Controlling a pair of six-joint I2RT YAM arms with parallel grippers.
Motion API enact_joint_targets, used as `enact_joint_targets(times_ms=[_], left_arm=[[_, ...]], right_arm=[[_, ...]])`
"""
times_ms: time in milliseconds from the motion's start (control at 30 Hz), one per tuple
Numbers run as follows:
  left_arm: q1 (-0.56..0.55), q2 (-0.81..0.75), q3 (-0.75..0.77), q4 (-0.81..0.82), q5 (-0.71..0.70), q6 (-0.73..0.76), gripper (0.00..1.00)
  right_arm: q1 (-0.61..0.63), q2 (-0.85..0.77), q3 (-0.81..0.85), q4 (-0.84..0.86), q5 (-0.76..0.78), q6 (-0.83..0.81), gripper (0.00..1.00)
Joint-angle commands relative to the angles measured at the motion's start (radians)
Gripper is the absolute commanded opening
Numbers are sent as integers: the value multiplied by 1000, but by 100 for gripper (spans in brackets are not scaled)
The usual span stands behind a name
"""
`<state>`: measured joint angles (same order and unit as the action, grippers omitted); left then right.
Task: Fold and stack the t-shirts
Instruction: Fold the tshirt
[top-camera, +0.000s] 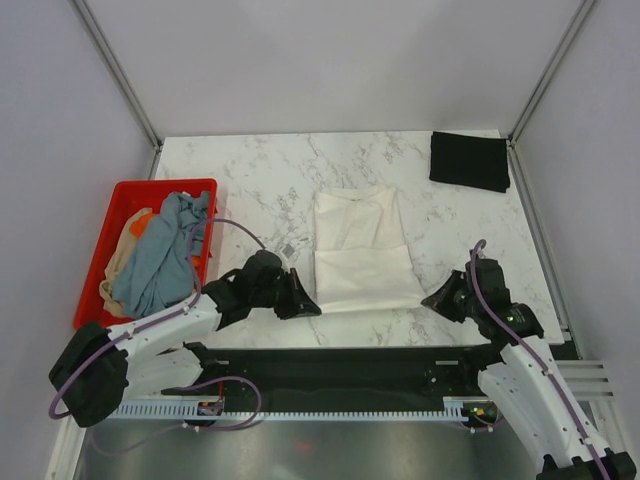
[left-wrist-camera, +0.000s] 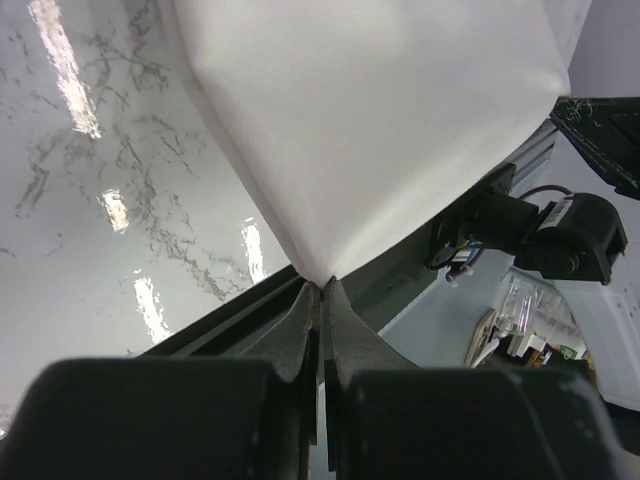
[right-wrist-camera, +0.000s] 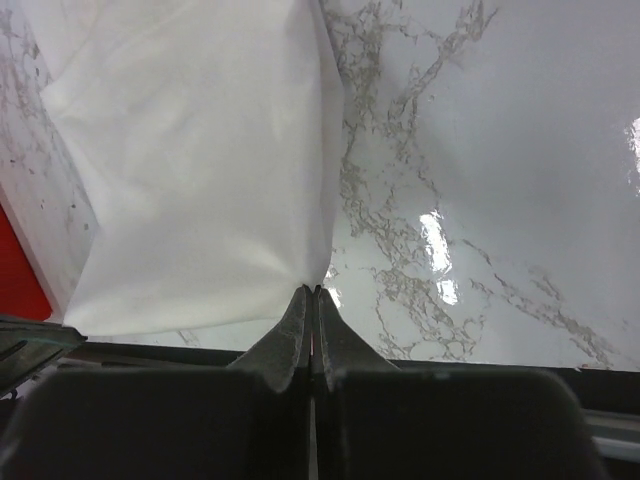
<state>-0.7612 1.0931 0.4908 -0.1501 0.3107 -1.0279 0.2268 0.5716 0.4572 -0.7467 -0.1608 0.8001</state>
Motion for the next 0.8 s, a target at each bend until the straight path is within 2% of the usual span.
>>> enact_joint_targets(times_ms=[0,233,267,367,467,633,767], left_arm=[[-16,-45,14,-65,-48,-49,2],[-13,10,117,-65,-48,-49,2],[-9,20,164,-141,-89,27,2],[13,71,266,-198,-110,77,2],[83,138,359,-213,-91,124,2],[230,289,508,-218,-22,199,2],[327,462,696,-217,24,268,2]], right_arm=[[-3,-35,55,-80,35,10,0],[-3,60,147,-45,89,-36,0],[-3,98,185,-40,101,-45,0],[-3,196,280,-23,153,-87,0],[-3,290,369,23,185,-124,0],[-1,552,501,161,164,-170,0],[-7,793,688,205,164,-222,0]])
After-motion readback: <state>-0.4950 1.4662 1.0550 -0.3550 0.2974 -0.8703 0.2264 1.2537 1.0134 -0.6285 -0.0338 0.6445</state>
